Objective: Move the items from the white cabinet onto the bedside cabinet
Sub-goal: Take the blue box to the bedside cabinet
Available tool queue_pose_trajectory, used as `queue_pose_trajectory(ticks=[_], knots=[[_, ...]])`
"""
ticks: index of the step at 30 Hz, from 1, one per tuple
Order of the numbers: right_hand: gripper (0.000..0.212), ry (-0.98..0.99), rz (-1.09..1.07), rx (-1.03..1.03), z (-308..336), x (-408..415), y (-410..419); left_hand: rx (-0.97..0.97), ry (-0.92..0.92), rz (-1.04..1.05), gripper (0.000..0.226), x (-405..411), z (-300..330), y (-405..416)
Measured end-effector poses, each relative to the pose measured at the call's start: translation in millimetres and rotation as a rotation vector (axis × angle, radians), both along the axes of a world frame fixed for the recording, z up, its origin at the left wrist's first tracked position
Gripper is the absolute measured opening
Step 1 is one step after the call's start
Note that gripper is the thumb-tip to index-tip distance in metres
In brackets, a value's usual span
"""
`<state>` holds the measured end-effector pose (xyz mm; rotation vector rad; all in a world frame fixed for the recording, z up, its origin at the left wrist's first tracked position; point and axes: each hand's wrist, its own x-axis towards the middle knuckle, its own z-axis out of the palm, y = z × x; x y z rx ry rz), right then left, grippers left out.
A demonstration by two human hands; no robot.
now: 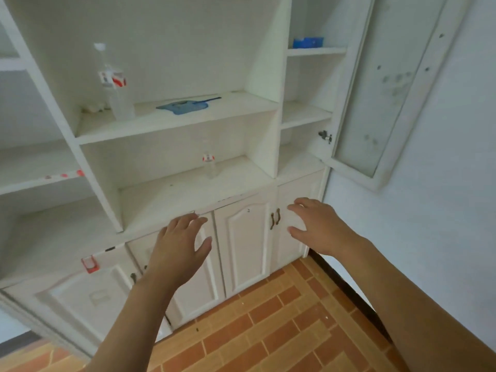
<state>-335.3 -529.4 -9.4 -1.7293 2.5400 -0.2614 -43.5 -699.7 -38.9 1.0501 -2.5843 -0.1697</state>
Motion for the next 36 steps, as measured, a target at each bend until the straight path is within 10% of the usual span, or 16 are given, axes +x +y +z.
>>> queue_pose_trajectory(ticks=[17, 36], knots=[[0.061, 0.029, -0.024, -0.042, 21.3, -318.0, -35.7, -0.068, 0.062, -0.058, 0.049, -327.7, 22.1, -56.8], [0.062, -0.037, 0.079, -0.254, 61.2, -455.1, -203.0, -0.215, 0.050, -0.180, 0.057, -506.3, 85.2, -202.7]])
